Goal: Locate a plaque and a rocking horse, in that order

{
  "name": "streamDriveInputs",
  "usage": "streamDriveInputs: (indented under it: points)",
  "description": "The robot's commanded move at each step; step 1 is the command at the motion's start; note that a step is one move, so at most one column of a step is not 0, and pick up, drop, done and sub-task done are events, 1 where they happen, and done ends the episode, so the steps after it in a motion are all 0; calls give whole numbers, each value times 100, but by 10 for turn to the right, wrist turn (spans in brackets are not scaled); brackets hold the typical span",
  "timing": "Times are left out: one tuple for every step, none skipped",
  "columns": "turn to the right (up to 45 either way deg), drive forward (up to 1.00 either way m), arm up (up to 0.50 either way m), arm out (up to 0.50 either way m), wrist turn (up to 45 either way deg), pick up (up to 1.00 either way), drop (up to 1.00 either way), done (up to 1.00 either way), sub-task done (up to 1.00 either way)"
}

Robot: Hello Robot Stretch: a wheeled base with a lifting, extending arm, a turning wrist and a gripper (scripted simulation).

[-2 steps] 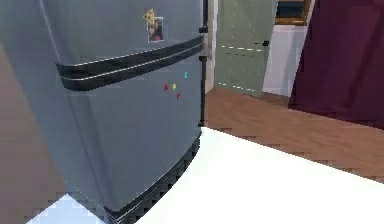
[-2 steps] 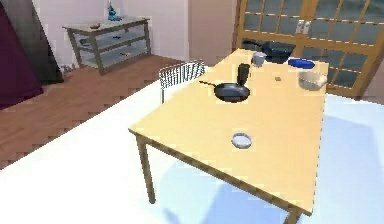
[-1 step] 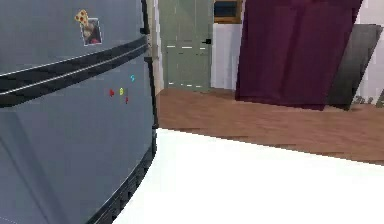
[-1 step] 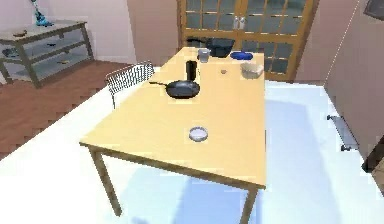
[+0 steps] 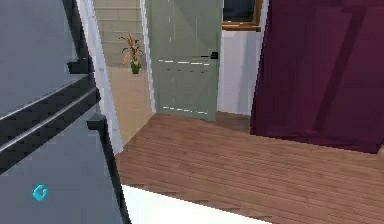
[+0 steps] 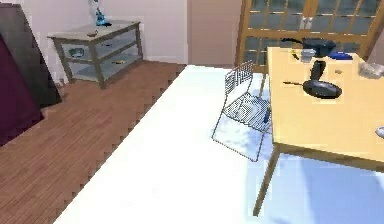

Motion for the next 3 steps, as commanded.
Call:
streamDriveInputs:
  points:
    - [30,0,0,0,0,0,0,0,0]
    - [0,60,0,0,0,0,0,0,0]
    - [450,0,0,0,0,0,0,0,0]
